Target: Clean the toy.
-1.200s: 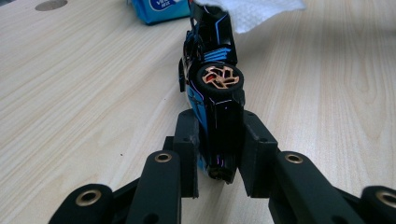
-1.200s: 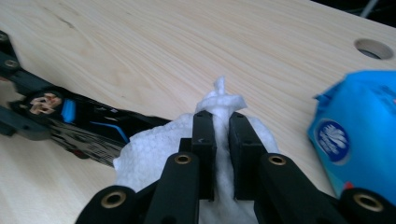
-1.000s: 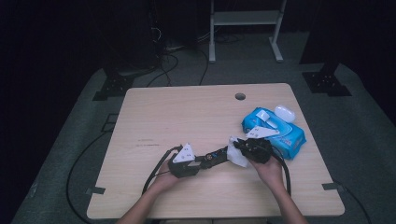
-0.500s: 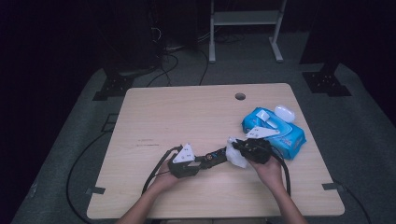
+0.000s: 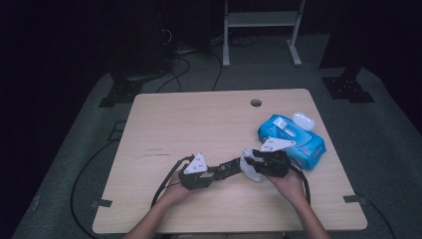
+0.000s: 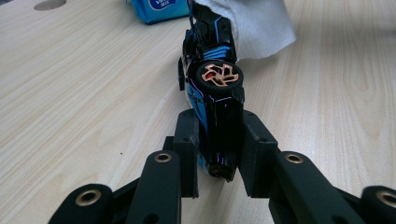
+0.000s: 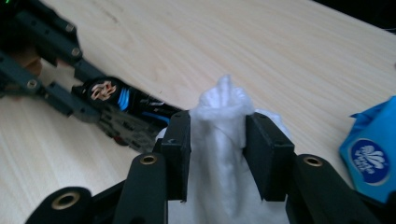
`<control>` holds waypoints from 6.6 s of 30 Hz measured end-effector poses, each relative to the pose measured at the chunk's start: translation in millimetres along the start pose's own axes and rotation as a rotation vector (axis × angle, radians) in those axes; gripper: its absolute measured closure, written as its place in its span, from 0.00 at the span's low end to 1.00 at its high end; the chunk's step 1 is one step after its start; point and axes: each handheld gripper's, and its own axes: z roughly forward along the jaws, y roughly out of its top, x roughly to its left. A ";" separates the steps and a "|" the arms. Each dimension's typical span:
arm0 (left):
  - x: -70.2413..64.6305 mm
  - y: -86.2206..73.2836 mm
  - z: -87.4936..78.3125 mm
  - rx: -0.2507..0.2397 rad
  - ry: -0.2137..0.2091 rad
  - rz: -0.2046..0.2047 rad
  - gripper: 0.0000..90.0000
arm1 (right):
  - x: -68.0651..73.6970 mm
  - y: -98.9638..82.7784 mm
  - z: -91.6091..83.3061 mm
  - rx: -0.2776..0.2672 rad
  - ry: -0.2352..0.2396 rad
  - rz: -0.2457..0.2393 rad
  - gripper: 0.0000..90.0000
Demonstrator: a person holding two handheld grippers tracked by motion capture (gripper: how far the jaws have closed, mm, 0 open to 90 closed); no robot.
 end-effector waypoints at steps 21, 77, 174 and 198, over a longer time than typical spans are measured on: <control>0.1 0.0 0.3 -0.001 0.003 -0.005 0.79 | -1.6 4.4 0.8 -0.042 -0.007 0.047 0.91; 14.4 -7.5 -54.3 0.111 0.023 -0.036 0.70 | 36.9 11.6 32.8 -0.063 0.068 0.126 0.92; 1.9 48.6 -24.4 -0.088 0.001 0.002 0.65 | 25.9 54.4 -10.3 -0.230 0.165 0.129 0.92; 0.8 49.9 -27.9 -0.107 -0.005 -0.008 0.65 | 22.4 47.0 -10.2 -0.209 0.144 0.130 0.92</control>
